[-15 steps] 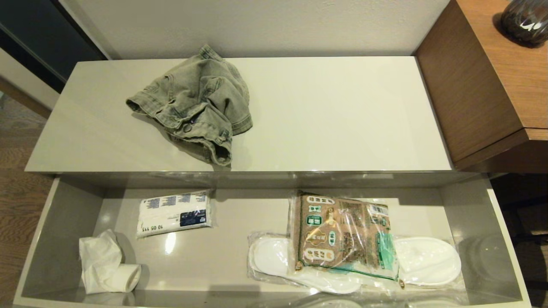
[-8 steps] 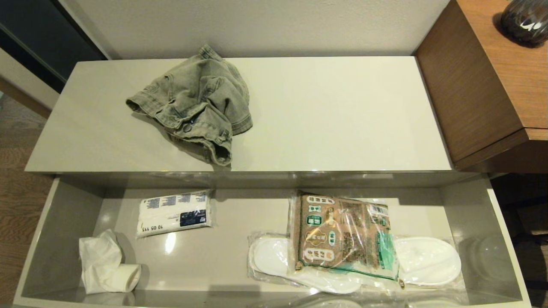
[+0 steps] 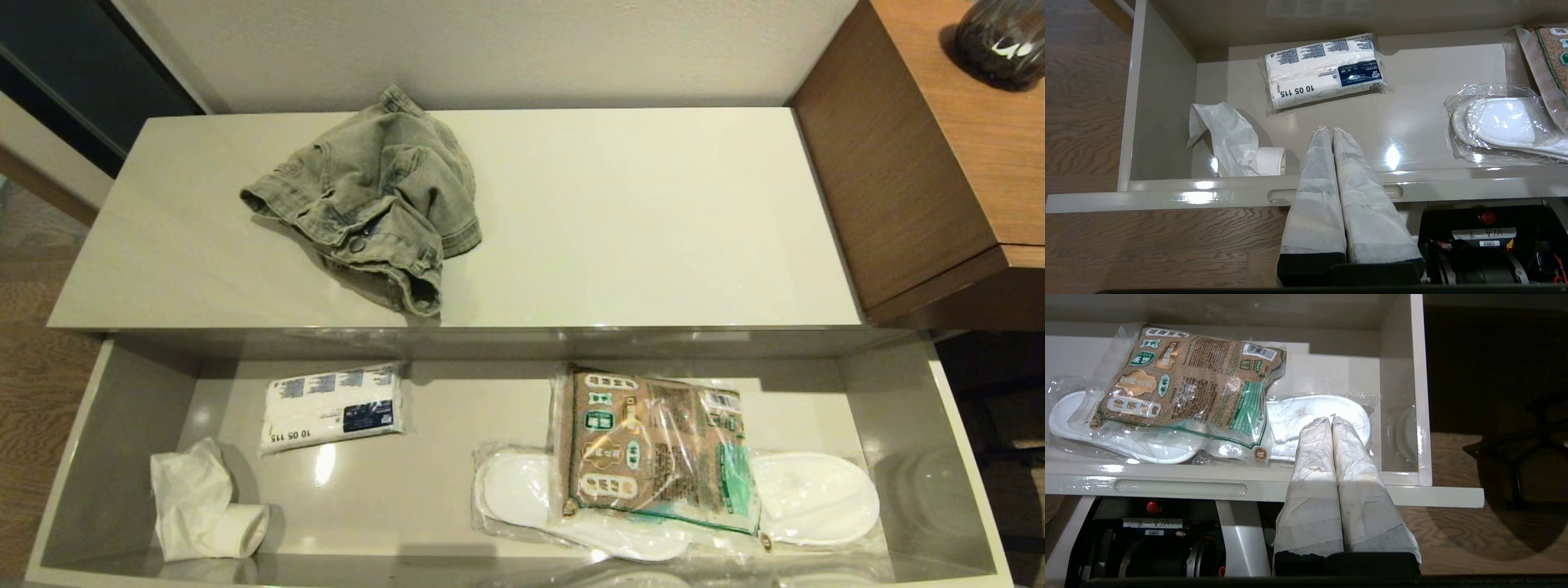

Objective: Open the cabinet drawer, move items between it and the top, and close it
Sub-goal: Close the drawer

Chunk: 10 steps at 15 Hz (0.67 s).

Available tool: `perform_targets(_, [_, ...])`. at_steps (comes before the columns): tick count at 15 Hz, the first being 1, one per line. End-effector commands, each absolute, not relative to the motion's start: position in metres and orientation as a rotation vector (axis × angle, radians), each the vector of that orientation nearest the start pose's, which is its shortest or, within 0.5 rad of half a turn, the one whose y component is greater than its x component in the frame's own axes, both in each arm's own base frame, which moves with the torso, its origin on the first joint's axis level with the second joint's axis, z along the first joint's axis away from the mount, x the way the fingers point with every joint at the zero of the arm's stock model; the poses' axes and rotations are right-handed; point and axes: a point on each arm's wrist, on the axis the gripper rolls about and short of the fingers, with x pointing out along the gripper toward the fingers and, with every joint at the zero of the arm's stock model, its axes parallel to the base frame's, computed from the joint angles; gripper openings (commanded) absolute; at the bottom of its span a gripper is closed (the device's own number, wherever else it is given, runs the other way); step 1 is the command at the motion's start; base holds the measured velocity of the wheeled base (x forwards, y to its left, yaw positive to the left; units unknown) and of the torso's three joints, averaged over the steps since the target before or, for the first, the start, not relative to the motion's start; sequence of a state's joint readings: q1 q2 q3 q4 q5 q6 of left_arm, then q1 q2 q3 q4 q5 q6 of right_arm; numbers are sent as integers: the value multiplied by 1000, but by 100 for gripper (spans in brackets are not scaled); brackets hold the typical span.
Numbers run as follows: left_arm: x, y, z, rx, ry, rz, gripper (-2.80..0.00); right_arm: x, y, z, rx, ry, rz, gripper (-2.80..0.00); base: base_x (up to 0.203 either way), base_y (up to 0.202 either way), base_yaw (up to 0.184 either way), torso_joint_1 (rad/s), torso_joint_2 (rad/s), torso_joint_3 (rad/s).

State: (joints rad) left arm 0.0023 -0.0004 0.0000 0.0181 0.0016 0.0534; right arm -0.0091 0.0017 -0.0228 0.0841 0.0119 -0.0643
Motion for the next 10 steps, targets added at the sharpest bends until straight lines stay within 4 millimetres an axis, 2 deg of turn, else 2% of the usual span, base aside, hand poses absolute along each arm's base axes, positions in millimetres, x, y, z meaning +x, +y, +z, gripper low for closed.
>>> perform_targets(1, [-23, 0, 74, 54, 20, 4, -280, -25, 1, 74, -64, 64, 5, -280, 0, 0, 0, 0, 0, 0])
perform_targets(10, [-23, 0, 74, 54, 20, 4, -280, -25, 1, 75, -65, 54, 5, -280, 0, 0, 0, 0, 0, 0])
